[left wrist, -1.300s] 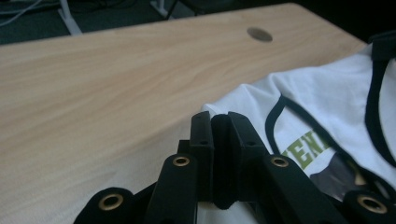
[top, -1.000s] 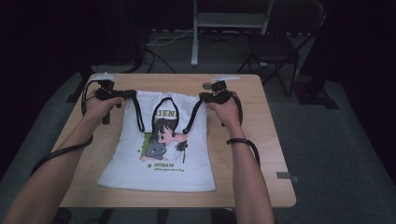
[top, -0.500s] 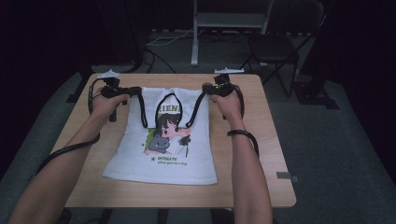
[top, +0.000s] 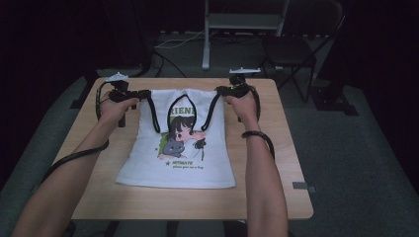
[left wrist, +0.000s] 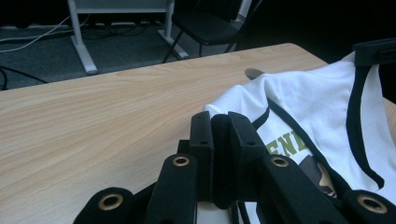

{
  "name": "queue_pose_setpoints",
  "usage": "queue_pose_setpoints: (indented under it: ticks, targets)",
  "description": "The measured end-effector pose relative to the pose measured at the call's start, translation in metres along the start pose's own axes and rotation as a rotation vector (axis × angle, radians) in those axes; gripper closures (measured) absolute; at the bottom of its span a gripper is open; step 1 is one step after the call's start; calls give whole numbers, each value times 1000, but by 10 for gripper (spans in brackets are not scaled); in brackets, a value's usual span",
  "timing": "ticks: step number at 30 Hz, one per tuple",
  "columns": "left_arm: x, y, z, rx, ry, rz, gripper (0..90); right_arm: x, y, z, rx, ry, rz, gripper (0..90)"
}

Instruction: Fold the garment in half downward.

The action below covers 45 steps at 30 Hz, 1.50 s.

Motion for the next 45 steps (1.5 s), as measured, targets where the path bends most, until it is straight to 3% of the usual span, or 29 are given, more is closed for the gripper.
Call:
queue_pose_setpoints:
  ticks: [9,17,21,26,30,34,38,40,45]
  targets:
    - [-1,8,-2,17,-25,4,812,5,6,7,-21,32,-4,812]
    - [6,15,-11,60,-66,36,812,26,14,10,-40,80,13,809]
    - [13,17,-14,73,-106,71,812,34,17,9,-40,105,33,807]
    - [19,19,-13,67,-116,95,812,44,19,7,-31,141,70,807]
    - [25,21,-12,51,-150,146,812,53,18,4,-22,151,99,807]
    - [36,23,-11,50,-155,188,812,66,16,-3,-14,145,127,800]
    - [47,25,-14,49,-198,226,813,76,17,-6,-13,141,142,803]
    - [52,24,-15,49,-199,237,813,81,18,-6,-13,145,151,803]
    - [60,21,-20,36,-248,280,813,89,19,-1,-18,164,163,803]
Point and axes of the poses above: each handheld gripper's, and its own axes: y roughly backward along the jaws, x roughly out of its underside, z roughly to its left, the point moved 5 cm from there along -y, roughly forward along the jaws, and after that the axes turned 8 degrees about -y, right-handed, at the moved point
